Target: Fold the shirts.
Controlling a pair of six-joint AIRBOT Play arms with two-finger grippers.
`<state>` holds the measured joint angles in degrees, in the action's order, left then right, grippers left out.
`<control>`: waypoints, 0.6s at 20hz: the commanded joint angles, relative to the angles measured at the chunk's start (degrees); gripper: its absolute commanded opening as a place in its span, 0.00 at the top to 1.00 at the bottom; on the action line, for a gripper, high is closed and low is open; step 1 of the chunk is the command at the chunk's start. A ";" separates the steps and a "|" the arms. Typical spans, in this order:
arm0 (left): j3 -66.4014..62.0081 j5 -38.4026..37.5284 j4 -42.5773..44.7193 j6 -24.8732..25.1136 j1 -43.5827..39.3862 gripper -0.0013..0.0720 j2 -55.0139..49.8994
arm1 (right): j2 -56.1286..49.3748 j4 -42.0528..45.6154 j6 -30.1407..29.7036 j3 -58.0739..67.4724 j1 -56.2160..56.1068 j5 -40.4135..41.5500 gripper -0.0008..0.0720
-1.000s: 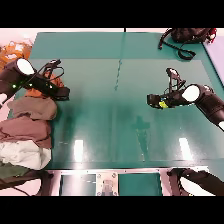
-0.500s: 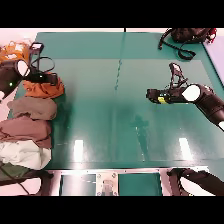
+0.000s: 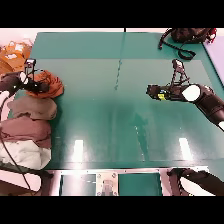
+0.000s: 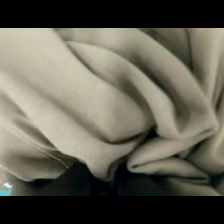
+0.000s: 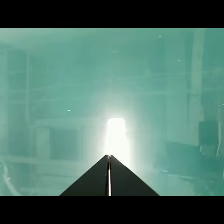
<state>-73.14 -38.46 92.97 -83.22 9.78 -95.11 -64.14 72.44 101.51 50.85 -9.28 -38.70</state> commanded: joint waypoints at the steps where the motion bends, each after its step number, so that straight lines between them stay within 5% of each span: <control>1: -4.74 -4.09 -1.14 2.97 0.24 0.94 -1.51 | 0.00 0.00 0.00 0.28 0.42 -0.66 0.97; 9: -35.67 -35.71 -20.33 4.83 -14.34 0.95 -1.49 | 0.00 0.00 -6.34 8.94 13.86 -17.55 0.97; 12: -38.62 -36.85 -27.52 0.59 -24.50 0.94 -1.51 | -0.02 -0.02 -7.72 10.60 18.45 -19.04 0.97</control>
<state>-106.76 -69.63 73.80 -79.70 -6.61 -96.55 -64.14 72.49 96.03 59.42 4.82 -54.22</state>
